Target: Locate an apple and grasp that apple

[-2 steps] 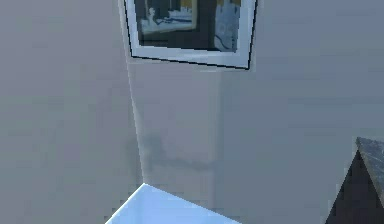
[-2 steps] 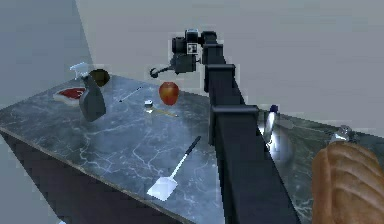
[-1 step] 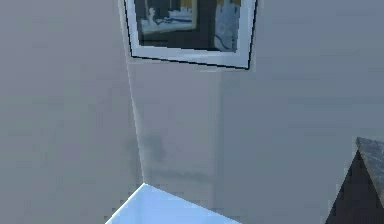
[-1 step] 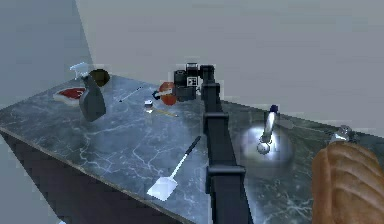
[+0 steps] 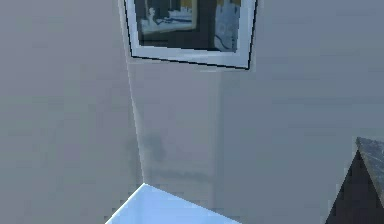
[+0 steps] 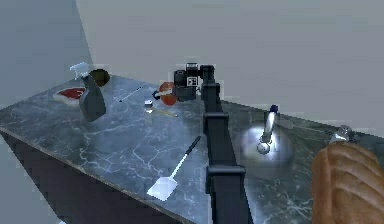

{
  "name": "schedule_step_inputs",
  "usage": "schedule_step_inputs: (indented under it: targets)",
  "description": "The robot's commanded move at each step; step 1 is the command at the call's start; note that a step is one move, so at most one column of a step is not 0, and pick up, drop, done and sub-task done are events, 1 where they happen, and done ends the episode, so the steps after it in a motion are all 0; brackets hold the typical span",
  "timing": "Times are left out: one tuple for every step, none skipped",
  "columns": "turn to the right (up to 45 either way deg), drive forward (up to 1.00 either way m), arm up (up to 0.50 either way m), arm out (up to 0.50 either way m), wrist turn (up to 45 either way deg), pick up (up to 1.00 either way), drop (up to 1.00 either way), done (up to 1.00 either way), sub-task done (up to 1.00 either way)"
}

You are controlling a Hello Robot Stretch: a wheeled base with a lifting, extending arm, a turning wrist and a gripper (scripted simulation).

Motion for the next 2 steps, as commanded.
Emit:
schedule_step_inputs:
  targets:
    - [0.0, 0.0, 0.1, 0.0, 0.0, 0.0, 0.0, 0.0, 0.0]
    - [0.0, 0.0, 0.0, 0.0, 0.0, 0.0, 0.0, 1.0, 0.0]
